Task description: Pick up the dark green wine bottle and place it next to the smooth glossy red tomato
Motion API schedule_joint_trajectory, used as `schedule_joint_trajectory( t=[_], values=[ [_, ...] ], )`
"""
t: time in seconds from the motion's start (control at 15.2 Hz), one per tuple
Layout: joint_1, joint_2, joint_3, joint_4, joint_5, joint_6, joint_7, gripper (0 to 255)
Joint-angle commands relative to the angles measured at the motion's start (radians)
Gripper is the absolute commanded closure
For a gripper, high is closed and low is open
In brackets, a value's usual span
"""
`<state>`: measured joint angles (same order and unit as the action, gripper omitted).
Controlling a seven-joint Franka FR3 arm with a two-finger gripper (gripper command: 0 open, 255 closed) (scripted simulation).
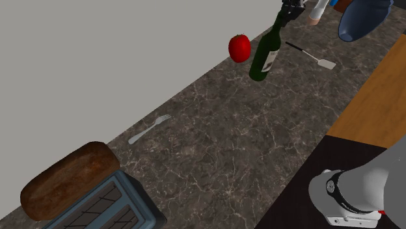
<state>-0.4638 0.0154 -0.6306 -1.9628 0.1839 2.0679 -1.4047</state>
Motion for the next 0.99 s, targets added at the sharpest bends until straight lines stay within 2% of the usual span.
schedule_joint_trajectory(
  t=[0.0, 0.33, 0.4, 0.73, 0.92],
  values=[
    [0.0, 0.001, 0.0, -0.002, 0.002, 0.004, -0.001, 255],
    [0.0, 0.001, 0.0, -0.002, 0.002, 0.004, -0.001, 255],
    [0.0, 0.001, 0.0, -0.002, 0.001, 0.004, -0.001, 0],
    [0.0, 0.001, 0.0, -0.002, 0.002, 0.004, -0.001, 0],
    [-0.002, -0.036, -0.003, 0.062, -0.03, -0.087, 0.02, 0]
  ],
)
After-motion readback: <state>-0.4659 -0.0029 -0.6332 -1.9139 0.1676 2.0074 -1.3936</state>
